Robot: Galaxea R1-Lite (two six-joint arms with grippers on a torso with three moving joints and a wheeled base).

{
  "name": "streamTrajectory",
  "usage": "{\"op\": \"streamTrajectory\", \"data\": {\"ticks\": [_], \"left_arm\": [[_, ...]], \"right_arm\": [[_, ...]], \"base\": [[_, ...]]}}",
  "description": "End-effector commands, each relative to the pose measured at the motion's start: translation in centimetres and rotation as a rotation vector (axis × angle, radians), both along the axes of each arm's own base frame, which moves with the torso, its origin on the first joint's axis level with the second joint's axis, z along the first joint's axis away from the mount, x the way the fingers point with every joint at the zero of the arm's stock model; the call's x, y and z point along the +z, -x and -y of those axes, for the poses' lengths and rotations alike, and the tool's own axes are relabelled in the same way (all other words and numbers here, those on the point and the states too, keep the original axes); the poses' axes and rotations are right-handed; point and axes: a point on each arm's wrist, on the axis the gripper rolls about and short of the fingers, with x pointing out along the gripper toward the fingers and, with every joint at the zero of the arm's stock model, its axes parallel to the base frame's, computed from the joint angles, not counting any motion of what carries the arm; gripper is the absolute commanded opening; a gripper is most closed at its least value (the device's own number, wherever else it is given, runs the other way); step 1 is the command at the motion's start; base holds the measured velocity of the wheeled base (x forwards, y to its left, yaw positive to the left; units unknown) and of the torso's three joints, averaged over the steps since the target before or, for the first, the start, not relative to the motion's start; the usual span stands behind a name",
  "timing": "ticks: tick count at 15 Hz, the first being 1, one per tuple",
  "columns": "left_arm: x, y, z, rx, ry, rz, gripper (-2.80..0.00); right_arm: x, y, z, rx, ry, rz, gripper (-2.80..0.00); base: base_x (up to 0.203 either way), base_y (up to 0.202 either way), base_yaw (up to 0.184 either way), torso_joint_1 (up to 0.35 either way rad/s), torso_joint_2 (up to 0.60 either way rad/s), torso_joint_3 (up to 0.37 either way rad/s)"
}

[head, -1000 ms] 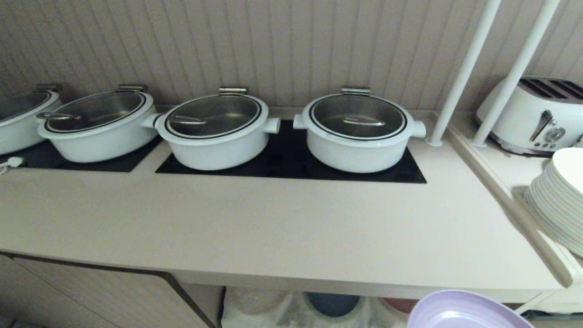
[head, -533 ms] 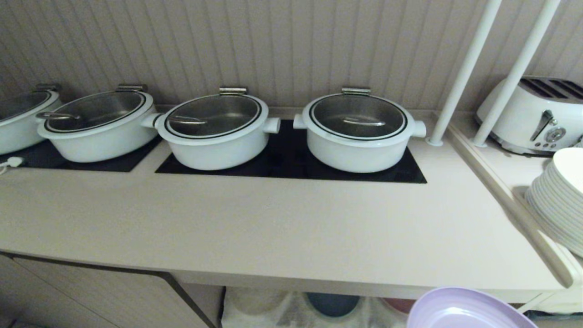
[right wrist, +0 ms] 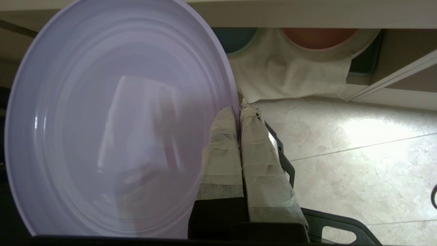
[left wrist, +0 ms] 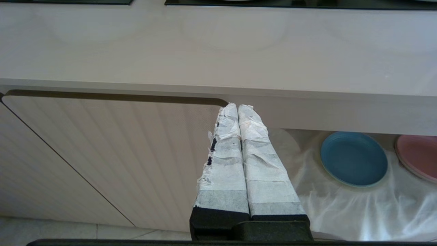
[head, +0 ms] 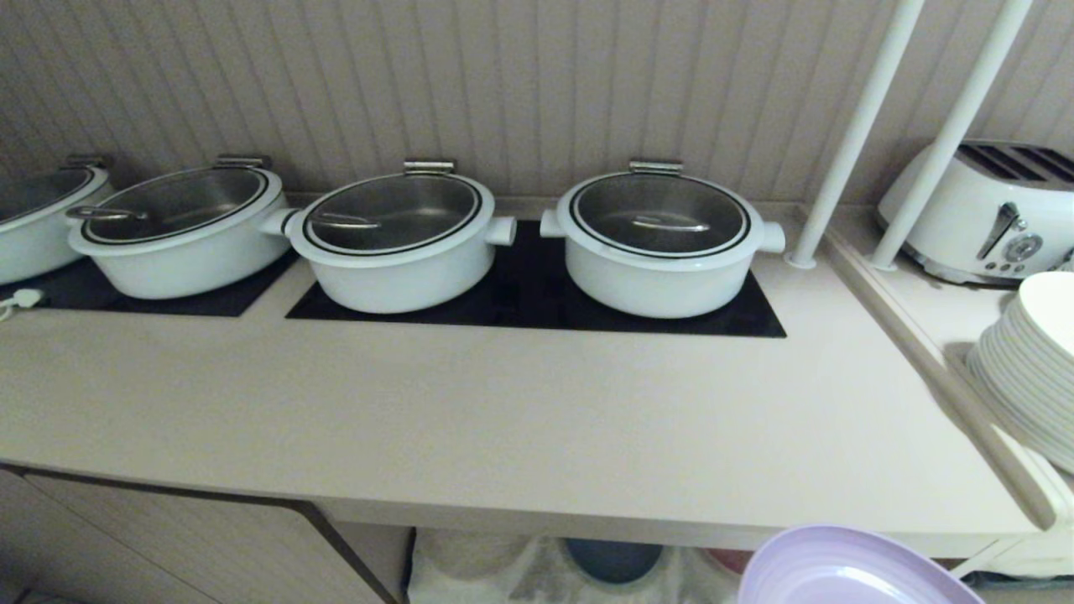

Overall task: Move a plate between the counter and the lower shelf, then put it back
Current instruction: Put the plate

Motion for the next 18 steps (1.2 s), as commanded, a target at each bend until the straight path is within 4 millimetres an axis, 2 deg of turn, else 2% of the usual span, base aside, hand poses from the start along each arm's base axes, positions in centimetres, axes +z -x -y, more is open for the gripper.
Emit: {"op": "streamTrajectory", "data": {"ticks": [1, 10, 15, 18], "left_arm": [[0.0, 0.0, 0.0, 0.000, 0.000, 0.000, -2.80], [0.0, 0.0, 0.0, 0.000, 0.000, 0.000, -2.80], [0.0, 0.0, 0.0, 0.000, 0.000, 0.000, -2.80], [0.0, 0.0, 0.0, 0.000, 0.000, 0.000, -2.80]], "right_arm": [[0.2, -0.4, -0.1, 0.016, 0.000, -0.013, -2.80], [1.4, -4.7, -0.6, 0.041, -0.013, -0.042, -2.80], [1.5, -9.3, -1.1, 0.054, -0.022, -0.081, -2.80], [1.8, -13.0, -1.6, 0.067, -0.031, -0.085, -2.80]], "base": [[0.000, 0.000, 0.000, 0.000, 0.00, 0.000], [0.000, 0.000, 0.000, 0.000, 0.00, 0.000], [0.000, 0.000, 0.000, 0.000, 0.00, 0.000], [0.000, 0.000, 0.000, 0.000, 0.00, 0.000]]}}
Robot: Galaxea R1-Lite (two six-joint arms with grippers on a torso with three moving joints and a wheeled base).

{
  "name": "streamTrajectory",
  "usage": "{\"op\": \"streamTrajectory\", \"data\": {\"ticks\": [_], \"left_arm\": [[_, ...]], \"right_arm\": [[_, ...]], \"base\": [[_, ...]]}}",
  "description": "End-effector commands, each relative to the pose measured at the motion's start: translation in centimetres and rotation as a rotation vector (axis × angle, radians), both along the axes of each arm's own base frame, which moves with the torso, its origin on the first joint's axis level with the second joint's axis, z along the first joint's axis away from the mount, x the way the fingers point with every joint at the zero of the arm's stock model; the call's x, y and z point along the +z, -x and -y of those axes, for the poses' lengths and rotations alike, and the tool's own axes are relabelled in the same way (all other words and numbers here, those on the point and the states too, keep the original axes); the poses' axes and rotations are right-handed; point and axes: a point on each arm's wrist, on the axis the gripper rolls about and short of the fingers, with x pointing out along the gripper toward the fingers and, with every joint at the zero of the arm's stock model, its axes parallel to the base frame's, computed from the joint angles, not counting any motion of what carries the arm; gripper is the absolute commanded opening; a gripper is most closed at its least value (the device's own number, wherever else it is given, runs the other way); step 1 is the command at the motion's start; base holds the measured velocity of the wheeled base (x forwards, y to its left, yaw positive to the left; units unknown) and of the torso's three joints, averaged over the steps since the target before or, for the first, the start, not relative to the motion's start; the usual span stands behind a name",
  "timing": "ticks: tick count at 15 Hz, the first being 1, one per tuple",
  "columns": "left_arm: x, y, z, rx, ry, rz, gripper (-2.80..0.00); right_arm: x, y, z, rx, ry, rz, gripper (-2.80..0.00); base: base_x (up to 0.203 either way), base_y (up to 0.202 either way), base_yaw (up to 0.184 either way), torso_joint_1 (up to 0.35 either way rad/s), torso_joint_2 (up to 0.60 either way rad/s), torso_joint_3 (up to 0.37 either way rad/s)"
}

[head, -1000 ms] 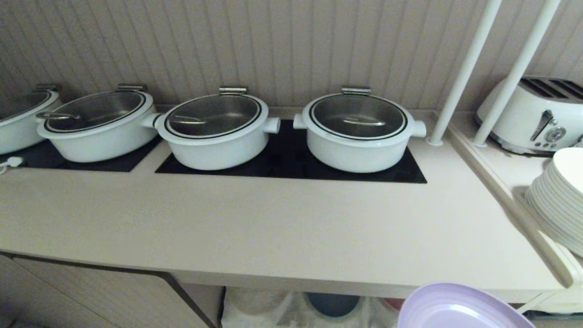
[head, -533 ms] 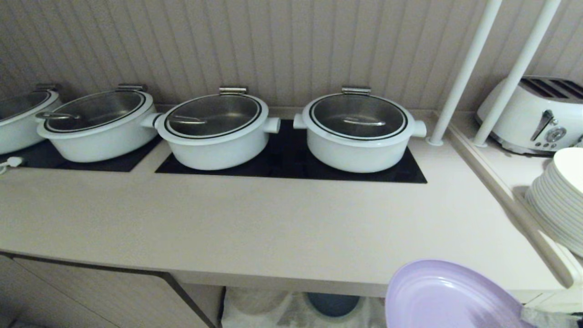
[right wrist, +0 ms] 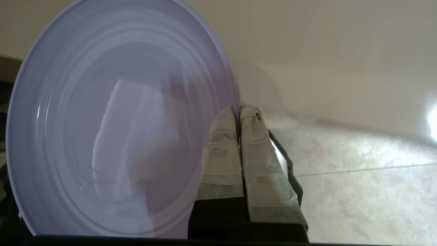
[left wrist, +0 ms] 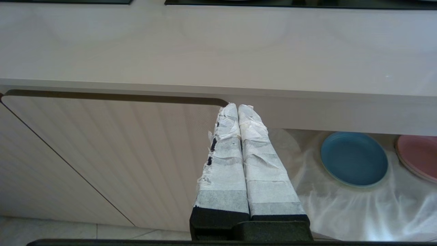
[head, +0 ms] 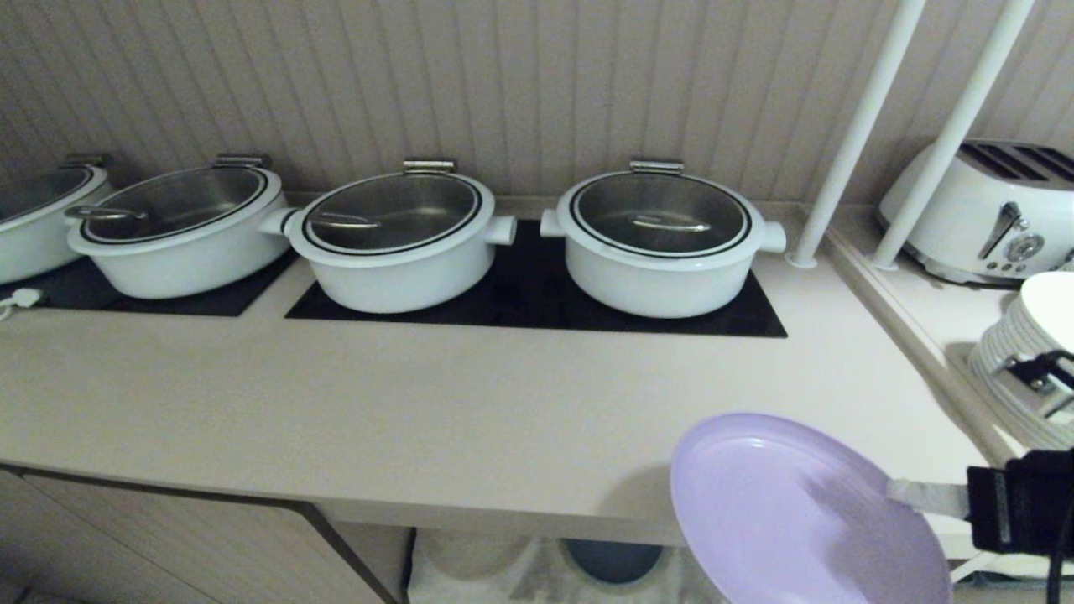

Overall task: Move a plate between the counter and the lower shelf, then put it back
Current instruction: Put the plate

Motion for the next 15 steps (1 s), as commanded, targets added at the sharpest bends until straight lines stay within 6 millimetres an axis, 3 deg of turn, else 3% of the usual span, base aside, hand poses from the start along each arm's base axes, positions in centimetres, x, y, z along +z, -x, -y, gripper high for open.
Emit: {"op": "streamTrajectory", "data": {"ticks": [1, 6, 15], "left_arm": [[0.0, 0.0, 0.0, 0.000, 0.001, 0.000, -2.80], [0.0, 0.0, 0.0, 0.000, 0.001, 0.000, -2.80], [0.0, 0.0, 0.0, 0.000, 0.001, 0.000, -2.80]], "right_arm": [[-0.9, -2.8, -0.4, 0.006, 0.003, -0.060, -2.80], [-1.3, -7.9, -2.4, 0.069, 0.005, -0.049, -2.80], [-2.8, -14.2, -6.0, 0.149, 0.017, -0.042, -2.80]], "base": [[0.000, 0.000, 0.000, 0.000, 0.00, 0.000], [0.000, 0.000, 0.000, 0.000, 0.00, 0.000], [0.000, 0.000, 0.000, 0.000, 0.00, 0.000]]}}
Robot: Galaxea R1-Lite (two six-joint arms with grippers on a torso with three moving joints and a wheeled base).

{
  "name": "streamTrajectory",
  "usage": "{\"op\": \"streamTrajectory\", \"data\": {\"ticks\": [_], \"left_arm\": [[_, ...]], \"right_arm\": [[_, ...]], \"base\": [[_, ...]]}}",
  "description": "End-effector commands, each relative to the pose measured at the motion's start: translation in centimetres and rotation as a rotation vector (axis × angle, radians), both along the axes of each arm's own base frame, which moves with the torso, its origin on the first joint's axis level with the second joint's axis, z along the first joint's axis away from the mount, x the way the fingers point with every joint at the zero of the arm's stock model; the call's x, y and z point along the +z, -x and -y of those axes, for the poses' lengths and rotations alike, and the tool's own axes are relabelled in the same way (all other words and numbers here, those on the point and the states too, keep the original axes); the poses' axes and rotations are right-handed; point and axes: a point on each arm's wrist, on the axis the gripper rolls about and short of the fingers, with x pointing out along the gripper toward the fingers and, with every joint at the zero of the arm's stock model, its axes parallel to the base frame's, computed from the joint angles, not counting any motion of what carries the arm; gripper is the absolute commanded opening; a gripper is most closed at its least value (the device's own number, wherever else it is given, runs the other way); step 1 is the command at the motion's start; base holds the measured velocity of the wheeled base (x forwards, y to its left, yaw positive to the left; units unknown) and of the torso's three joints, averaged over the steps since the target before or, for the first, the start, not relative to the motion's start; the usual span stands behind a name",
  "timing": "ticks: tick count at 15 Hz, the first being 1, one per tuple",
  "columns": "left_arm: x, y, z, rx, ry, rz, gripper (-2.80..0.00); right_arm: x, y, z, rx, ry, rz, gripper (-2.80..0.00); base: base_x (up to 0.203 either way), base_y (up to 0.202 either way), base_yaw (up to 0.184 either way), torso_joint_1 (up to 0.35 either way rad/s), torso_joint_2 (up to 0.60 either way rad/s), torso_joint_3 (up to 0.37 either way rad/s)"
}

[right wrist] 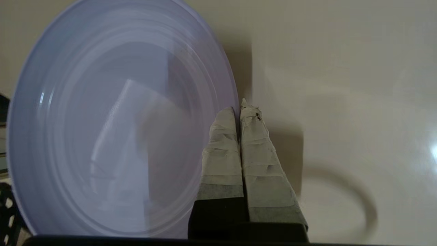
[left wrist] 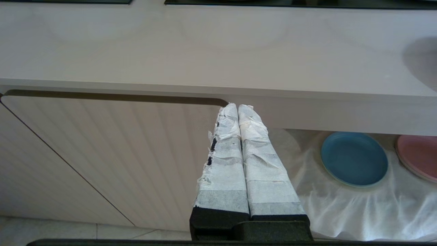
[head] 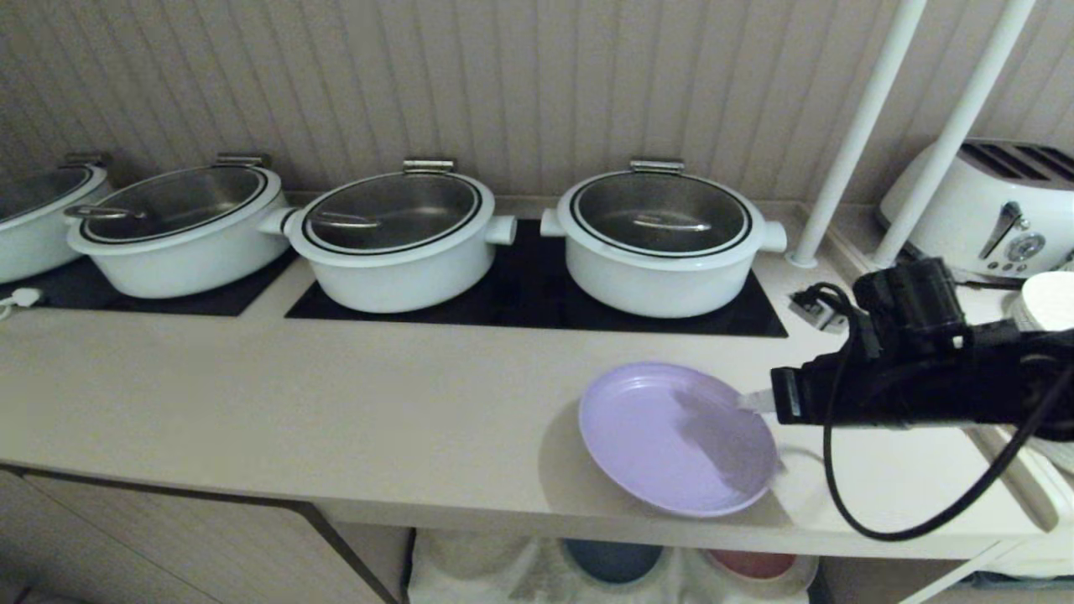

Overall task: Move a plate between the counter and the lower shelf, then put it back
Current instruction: Put the plate

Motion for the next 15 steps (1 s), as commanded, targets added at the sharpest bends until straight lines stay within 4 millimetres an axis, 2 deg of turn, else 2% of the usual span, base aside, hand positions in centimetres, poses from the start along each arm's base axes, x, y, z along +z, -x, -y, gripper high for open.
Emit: {"op": "streamTrajectory", "data": {"ticks": [1, 7, 15], "left_arm": [[0.0, 0.0, 0.0, 0.000, 0.001, 0.000, -2.80], [0.0, 0.0, 0.0, 0.000, 0.001, 0.000, -2.80], [0.0, 0.0, 0.0, 0.000, 0.001, 0.000, -2.80]], "right_arm": [[-1.0, -1.4, -0.5, 0.003, 0.004, -0.022, -2.80], [-1.8, -4.0, -0.8, -0.053, 0.047, -0.011, -2.80], [-2.0, -4.7, -0.6, -0.065, 0.046, 0.001, -2.80]], "base": [[0.000, 0.000, 0.000, 0.000, 0.00, 0.000], [0.000, 0.000, 0.000, 0.000, 0.00, 0.000], [0.000, 0.000, 0.000, 0.000, 0.00, 0.000]]}}
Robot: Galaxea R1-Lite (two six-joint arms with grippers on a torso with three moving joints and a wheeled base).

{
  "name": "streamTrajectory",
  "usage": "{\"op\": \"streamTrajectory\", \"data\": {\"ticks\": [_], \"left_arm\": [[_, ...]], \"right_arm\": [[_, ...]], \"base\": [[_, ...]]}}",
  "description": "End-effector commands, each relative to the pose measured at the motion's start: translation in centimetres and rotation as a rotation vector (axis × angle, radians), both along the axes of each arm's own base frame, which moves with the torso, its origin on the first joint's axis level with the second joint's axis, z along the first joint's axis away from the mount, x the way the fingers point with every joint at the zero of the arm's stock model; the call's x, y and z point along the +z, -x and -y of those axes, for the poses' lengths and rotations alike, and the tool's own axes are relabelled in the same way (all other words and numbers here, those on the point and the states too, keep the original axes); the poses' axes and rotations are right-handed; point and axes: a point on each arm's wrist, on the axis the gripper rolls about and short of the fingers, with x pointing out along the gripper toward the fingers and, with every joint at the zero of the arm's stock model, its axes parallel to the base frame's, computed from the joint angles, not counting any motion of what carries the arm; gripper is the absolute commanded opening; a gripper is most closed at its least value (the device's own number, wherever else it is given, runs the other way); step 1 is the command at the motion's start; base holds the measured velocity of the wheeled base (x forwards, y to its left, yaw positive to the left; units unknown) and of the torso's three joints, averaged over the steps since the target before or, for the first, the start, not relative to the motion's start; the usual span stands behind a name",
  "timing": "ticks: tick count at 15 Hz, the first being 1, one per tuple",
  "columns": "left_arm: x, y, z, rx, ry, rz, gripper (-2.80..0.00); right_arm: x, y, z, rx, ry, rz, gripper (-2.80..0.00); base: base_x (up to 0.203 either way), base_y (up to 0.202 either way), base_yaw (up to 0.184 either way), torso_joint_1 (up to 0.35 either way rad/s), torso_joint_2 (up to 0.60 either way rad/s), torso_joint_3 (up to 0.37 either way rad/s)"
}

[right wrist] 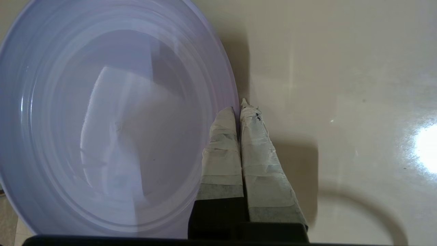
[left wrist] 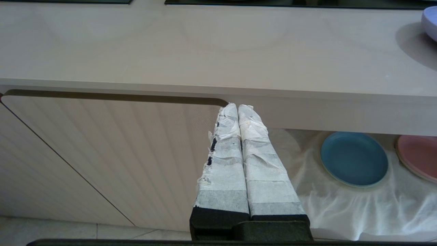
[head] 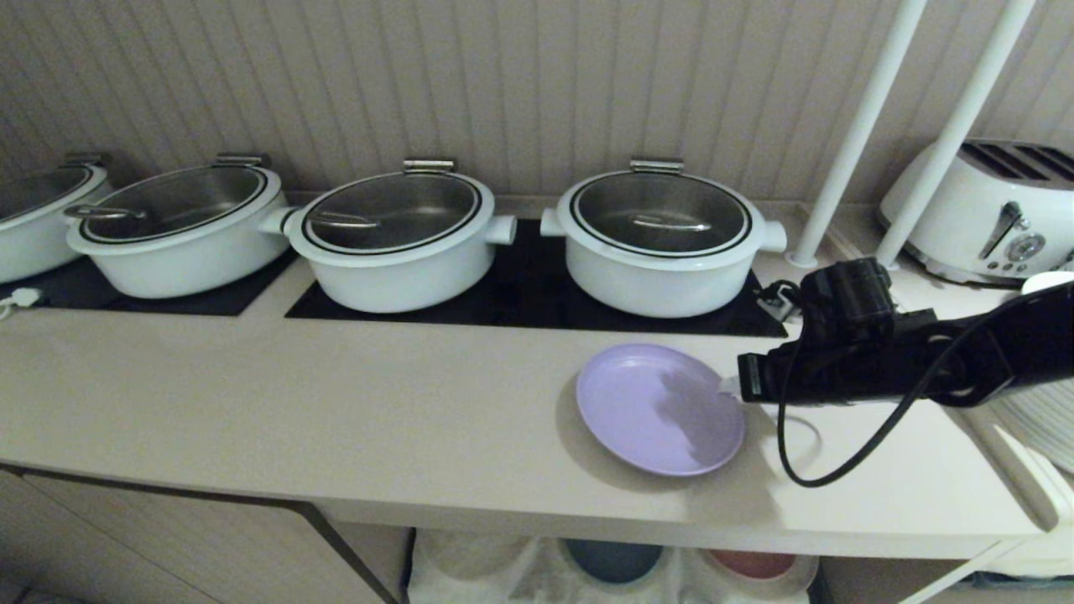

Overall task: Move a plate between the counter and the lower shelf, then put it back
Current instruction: Put the plate

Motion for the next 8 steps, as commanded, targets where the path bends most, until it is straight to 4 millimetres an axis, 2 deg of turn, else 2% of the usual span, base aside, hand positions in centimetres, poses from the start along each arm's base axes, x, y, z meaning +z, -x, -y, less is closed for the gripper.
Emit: {"op": "streamTrajectory", "data": {"ticks": [1, 8], "left_arm": [[-0.01, 0.00, 0.00, 0.000, 0.000, 0.000, -2.80], [-0.01, 0.00, 0.00, 0.000, 0.000, 0.000, -2.80]], "right_arm": [[0.05, -0.02, 0.02, 0.000, -0.002, 0.001, -2.80], [0.92, -0.68, -0.14, 0.001, -0.012, 0.036, -2.80]], "base": [[0.000, 0.000, 0.000, 0.000, 0.00, 0.000], [0.000, 0.000, 0.000, 0.000, 0.00, 0.000]]}}
